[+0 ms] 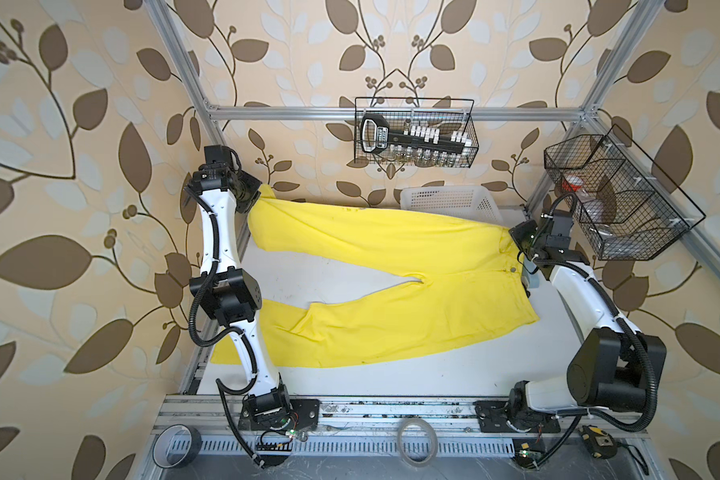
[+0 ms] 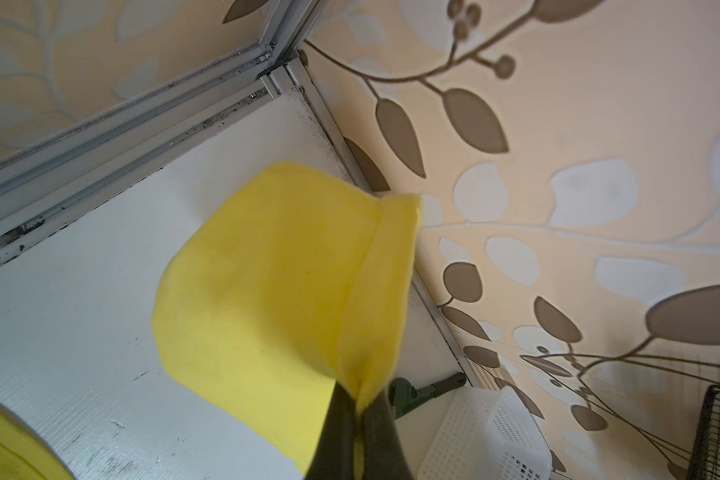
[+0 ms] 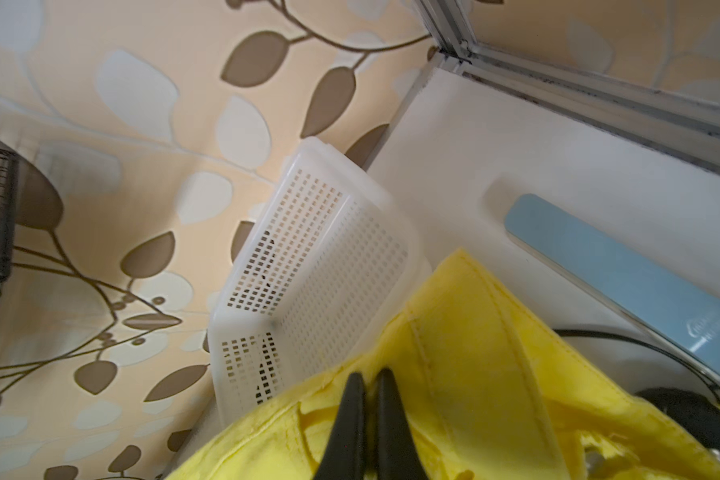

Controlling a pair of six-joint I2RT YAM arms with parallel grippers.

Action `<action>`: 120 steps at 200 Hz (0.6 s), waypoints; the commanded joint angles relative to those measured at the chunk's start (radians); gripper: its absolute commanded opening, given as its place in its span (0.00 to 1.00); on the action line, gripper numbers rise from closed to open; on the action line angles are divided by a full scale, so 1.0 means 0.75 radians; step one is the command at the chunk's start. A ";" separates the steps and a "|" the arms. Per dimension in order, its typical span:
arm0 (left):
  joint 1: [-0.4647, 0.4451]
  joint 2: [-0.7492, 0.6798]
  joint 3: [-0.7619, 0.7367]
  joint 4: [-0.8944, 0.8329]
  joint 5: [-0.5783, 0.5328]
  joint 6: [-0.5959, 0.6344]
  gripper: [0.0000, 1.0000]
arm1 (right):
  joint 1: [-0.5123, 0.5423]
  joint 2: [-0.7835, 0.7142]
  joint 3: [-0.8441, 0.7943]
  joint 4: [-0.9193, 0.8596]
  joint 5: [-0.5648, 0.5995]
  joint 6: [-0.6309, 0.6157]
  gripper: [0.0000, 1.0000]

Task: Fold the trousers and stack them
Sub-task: 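Lift the far edge with both grippers and fold it toward the robot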

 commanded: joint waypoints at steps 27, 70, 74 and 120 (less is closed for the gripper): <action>-0.005 -0.122 -0.050 -0.023 0.013 0.067 0.00 | -0.039 0.057 0.061 0.113 -0.123 0.038 0.00; 0.000 -0.519 -0.638 0.108 -0.046 0.068 0.00 | -0.099 -0.051 -0.107 0.045 -0.244 0.035 0.00; -0.001 -0.552 -0.679 0.108 -0.064 0.066 0.00 | -0.113 -0.066 -0.132 0.053 -0.259 0.045 0.00; 0.027 -0.895 -1.104 0.127 -0.246 0.061 0.00 | -0.210 -0.194 -0.339 0.003 -0.282 0.042 0.00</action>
